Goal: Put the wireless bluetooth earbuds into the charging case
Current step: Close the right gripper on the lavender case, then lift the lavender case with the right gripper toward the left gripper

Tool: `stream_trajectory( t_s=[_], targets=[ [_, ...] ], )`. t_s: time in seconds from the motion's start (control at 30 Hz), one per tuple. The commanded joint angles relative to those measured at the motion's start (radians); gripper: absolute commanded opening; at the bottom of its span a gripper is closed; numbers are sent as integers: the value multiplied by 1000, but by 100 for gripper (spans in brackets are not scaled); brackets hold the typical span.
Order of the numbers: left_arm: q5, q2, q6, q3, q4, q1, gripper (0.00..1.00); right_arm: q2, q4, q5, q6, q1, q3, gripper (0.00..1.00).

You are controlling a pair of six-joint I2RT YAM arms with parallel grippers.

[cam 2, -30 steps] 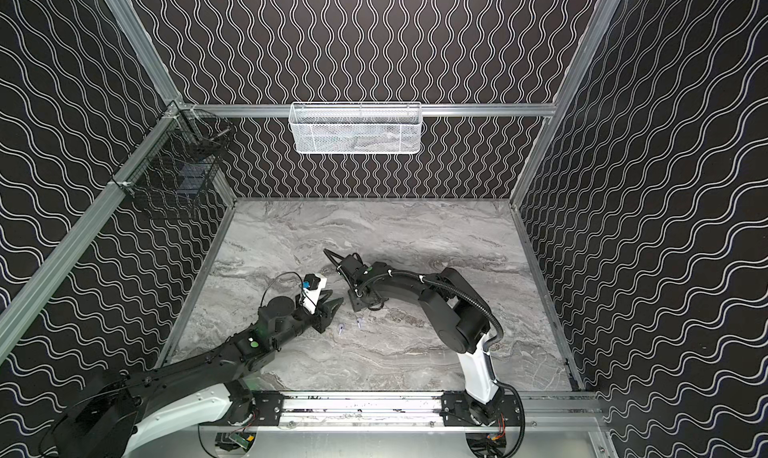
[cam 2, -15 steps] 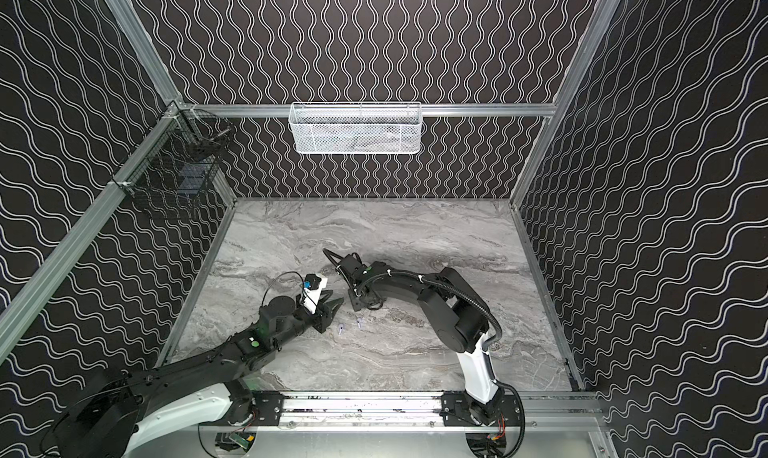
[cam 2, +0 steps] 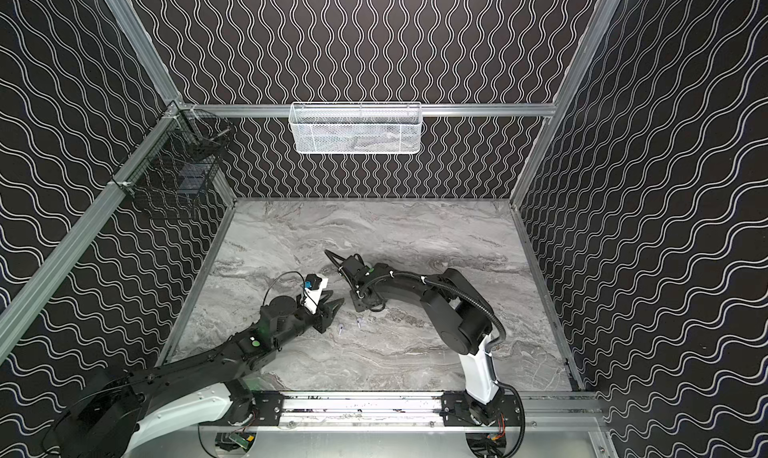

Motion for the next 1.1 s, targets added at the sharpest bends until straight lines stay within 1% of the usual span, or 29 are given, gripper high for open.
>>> stream_trajectory(
  t_s=[0.0, 0.17, 0.33, 0.5, 0.57, 0.77, 0.83, 0.93, 1.07],
  targets=[
    [-26, 2, -6, 12, 11, 2, 46, -61, 50, 30, -24, 1, -31, 34],
    [-33, 2, 2, 8, 12, 8, 47, -167, 120, 44, -64, 1, -102, 33],
    [-26, 4, 5, 11, 13, 11, 46, -290, 231, 38, -89, 1, -221, 30],
    [-22, 13, -19, 8, 9, 14, 46, -368, 293, 41, -103, 3, -298, 29],
    [-2, 23, -47, 12, 3, 15, 46, -387, 306, 43, -113, 3, -311, 28],
    [76, 34, -155, 43, -52, 15, 47, -491, 430, 5, -151, 6, -450, 28],
    [99, 22, -171, 64, -92, 15, 47, -545, 489, -7, -169, 9, -502, 28],
    [168, 27, -177, 117, -164, 15, 48, -612, 562, -22, -191, 12, -568, 28],
    [226, 22, -190, 179, -269, 15, 49, -683, 632, -40, -203, 15, -634, 27]
  ],
)
